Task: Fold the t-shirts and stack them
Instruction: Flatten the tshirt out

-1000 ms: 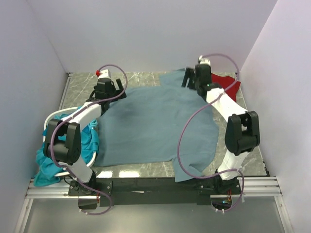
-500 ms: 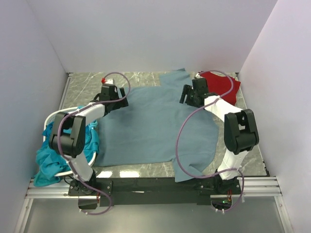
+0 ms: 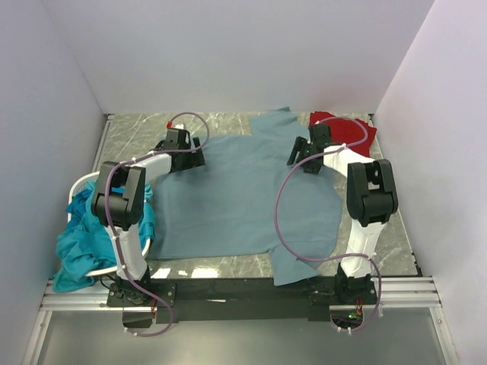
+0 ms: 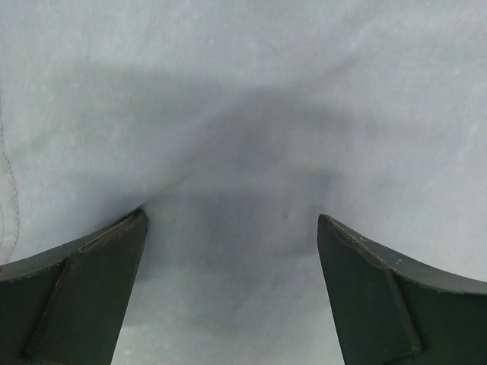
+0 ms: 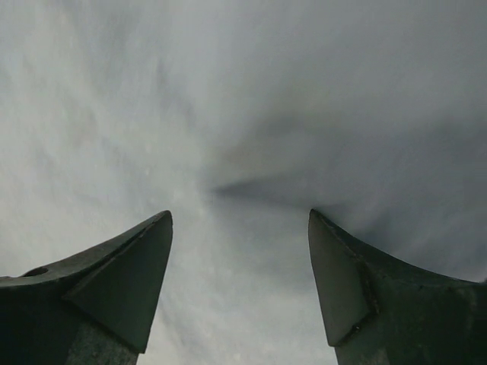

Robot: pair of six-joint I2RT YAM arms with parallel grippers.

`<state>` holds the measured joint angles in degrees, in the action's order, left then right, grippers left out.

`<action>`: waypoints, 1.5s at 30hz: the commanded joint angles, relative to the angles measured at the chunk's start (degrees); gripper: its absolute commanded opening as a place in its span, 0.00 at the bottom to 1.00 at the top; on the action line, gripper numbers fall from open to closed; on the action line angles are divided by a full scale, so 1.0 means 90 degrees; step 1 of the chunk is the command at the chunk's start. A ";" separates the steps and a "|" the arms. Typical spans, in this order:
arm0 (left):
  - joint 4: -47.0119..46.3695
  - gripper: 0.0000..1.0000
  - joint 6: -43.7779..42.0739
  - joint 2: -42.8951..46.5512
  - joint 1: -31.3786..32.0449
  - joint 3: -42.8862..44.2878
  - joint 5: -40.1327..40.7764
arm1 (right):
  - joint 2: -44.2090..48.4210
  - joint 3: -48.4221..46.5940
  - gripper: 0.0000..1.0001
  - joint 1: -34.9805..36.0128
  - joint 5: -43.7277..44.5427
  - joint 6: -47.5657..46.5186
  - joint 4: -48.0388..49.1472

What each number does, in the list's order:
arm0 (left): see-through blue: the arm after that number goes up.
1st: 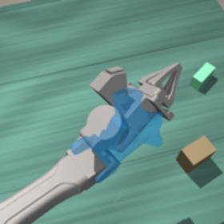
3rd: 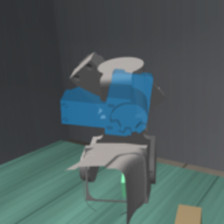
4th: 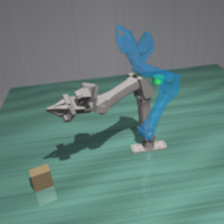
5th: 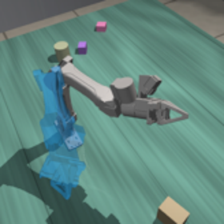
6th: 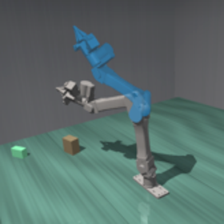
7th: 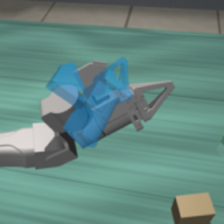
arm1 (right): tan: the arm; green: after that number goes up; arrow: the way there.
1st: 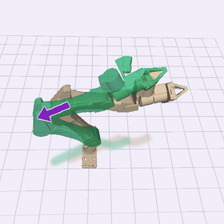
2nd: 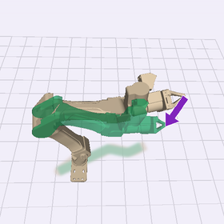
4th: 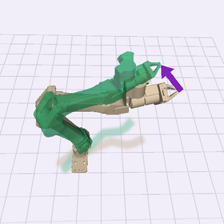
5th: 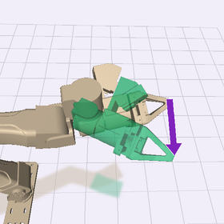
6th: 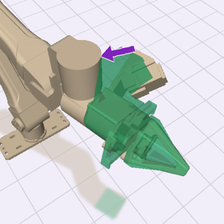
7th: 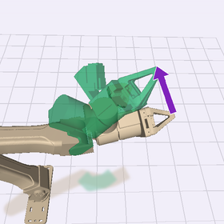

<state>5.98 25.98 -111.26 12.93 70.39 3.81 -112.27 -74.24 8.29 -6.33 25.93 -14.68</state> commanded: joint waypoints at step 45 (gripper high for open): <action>-0.1074 0.99 0.0756 0.1973 0.0624 -0.2460 0.0455 | 0.1635 0.2126 0.72 0.0543 0.0459 0.0293 0.0274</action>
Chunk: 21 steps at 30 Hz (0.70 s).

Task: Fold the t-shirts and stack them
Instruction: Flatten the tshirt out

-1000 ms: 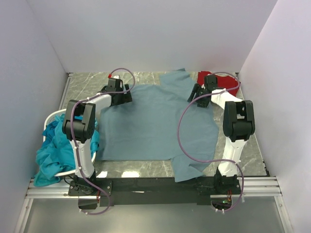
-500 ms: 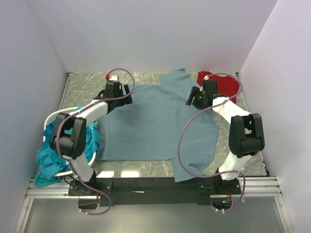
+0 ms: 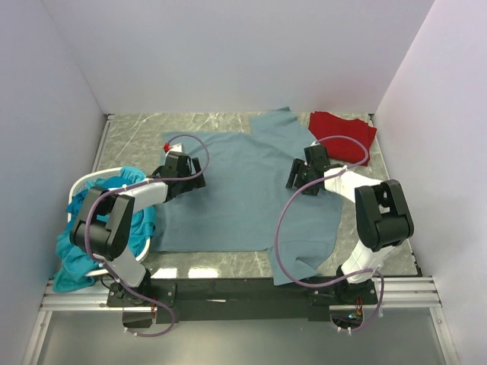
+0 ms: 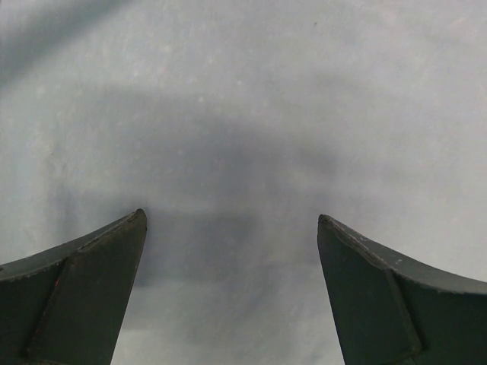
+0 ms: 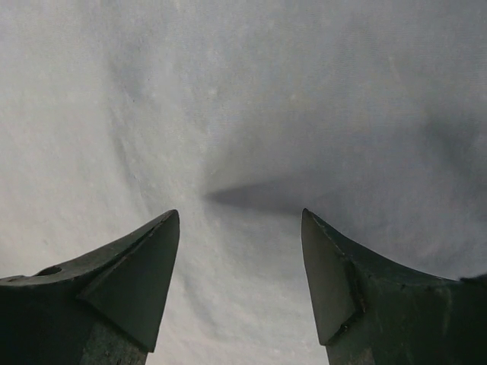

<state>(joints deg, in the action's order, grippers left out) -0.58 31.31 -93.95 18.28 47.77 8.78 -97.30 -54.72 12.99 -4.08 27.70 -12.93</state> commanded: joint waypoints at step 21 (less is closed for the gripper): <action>-0.0199 0.99 -0.0080 -0.1445 0.0058 0.1361 -0.0389 | -0.1307 -0.1653 0.70 -0.0575 -0.0504 -0.0334 -0.0936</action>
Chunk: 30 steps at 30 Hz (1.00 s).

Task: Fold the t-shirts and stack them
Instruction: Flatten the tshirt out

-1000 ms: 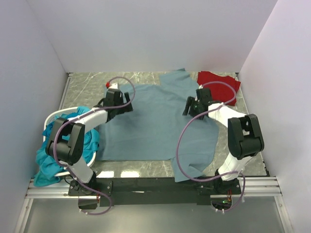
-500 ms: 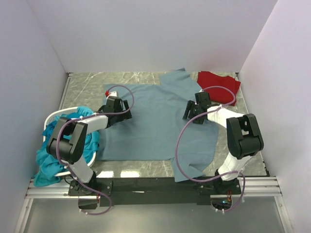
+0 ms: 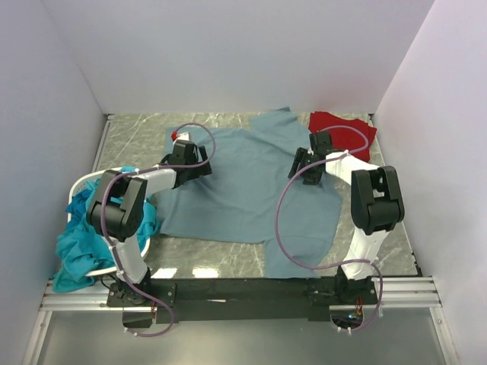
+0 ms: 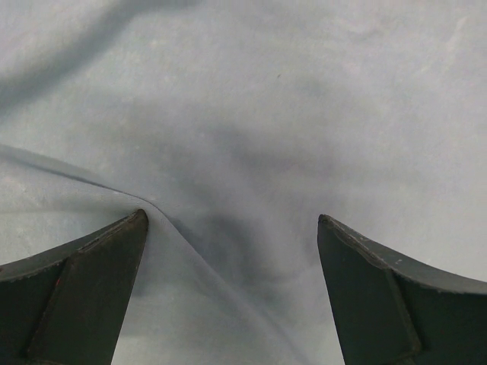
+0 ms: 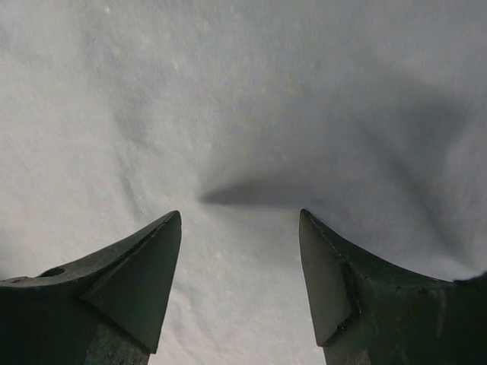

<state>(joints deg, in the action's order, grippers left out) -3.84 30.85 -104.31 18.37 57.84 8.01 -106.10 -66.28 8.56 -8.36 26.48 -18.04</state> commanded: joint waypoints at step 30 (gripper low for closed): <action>0.1149 0.99 -0.0342 -0.1857 0.0215 0.2703 -0.0411 | -0.1766 -0.2831 0.64 -0.0570 -0.0262 -0.0823 -0.1999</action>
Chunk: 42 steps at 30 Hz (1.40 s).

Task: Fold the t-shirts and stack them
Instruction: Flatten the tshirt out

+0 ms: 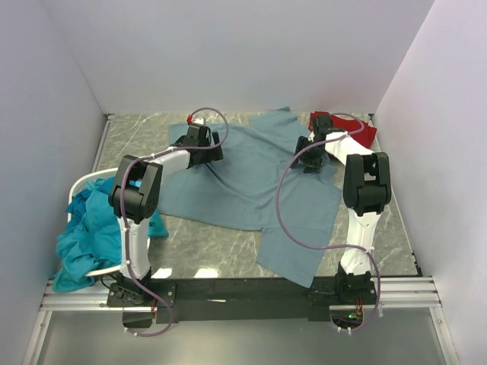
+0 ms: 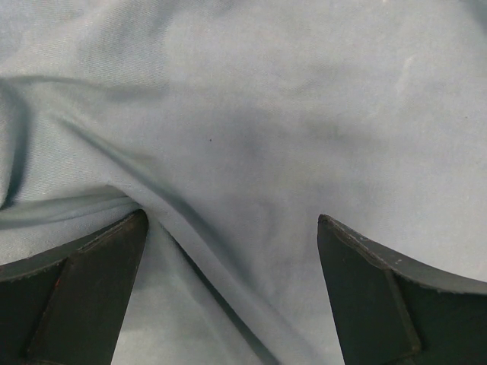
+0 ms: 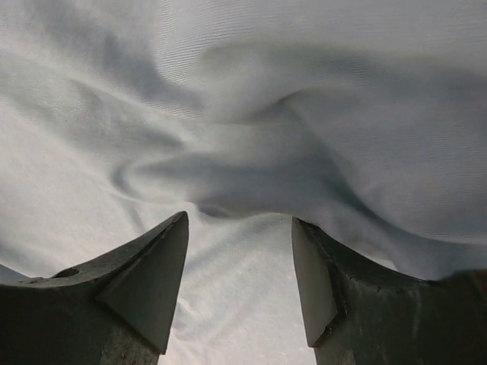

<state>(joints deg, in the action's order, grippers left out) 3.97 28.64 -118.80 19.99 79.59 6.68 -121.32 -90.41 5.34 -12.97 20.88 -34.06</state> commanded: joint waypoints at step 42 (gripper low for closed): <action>-0.0031 1.00 -0.0185 0.1082 0.0084 -0.1334 -0.0107 | 0.1156 0.1687 0.64 0.1203 0.1022 -0.0035 0.0231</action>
<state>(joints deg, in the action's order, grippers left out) 5.69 27.68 -107.72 20.51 66.85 4.64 -109.14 -74.50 16.62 -3.53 21.12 -32.86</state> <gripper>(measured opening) 0.995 0.639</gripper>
